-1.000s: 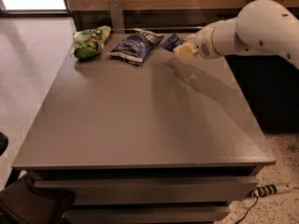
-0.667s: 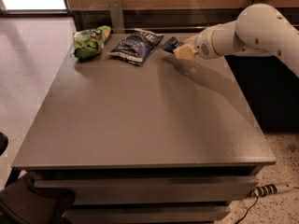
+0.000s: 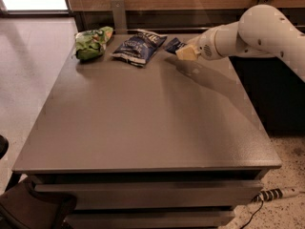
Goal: Move rxbar blueberry near blue chip bag
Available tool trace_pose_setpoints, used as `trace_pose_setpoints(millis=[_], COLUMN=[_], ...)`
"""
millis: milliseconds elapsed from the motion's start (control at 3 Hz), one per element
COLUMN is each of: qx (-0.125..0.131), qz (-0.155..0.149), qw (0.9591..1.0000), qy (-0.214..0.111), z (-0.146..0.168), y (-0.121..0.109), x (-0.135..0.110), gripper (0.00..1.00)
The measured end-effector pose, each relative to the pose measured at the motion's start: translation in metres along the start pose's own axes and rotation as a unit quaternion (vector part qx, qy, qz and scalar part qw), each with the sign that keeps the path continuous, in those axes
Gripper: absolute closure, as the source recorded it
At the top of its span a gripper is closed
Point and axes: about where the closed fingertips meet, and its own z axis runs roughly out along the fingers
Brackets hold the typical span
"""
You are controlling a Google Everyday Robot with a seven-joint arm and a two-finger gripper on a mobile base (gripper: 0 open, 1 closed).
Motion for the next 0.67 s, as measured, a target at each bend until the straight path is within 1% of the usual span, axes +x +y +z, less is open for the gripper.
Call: trace_pose_setpoints(millis=[667], qx=[-0.004], qz=[0.000], qw=[1.0000], qy=[0.001], z=[0.0042], y=[0.0032], x=[0.0002], gripper=[0.05])
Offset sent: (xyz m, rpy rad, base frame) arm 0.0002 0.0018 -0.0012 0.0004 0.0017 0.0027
